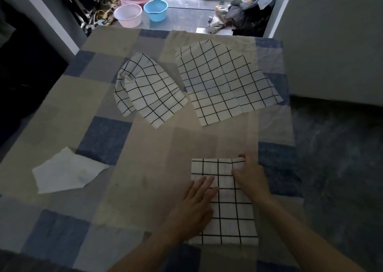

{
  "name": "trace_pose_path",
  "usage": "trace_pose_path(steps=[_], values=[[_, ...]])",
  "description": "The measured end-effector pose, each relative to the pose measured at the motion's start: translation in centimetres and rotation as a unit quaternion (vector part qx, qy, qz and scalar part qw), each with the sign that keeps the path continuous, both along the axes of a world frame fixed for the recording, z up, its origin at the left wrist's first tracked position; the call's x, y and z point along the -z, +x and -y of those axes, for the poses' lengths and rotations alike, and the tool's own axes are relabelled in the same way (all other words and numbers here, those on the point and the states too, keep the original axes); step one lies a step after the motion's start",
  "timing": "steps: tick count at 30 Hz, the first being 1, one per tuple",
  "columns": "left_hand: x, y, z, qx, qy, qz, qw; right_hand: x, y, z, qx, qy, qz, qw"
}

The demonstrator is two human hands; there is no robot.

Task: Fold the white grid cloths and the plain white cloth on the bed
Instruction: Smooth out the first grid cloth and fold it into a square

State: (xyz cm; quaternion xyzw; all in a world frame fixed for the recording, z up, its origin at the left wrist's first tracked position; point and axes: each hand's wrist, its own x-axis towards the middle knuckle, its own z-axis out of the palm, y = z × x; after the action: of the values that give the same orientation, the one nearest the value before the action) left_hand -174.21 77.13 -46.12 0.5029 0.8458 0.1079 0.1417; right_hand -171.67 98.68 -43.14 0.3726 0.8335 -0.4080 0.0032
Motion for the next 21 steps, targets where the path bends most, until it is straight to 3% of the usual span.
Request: trace_pose_path(steps=[8,14,21], values=[[0.4,1.5,0.8,0.106,-0.010,-0.023,0.994,0.2,-0.2,-0.2,-0.018,0.011,0.025,0.999],[1.9,2.3,1.9,0.092,-0.045,-0.024,0.994,0.1,-0.2,-0.5,-0.031,0.001,0.031,0.999],[2.0,2.3,1.8,0.097,-0.051,-0.033,0.993,-1.7,3.8,0.0,0.005,-0.079,0.014,0.997]])
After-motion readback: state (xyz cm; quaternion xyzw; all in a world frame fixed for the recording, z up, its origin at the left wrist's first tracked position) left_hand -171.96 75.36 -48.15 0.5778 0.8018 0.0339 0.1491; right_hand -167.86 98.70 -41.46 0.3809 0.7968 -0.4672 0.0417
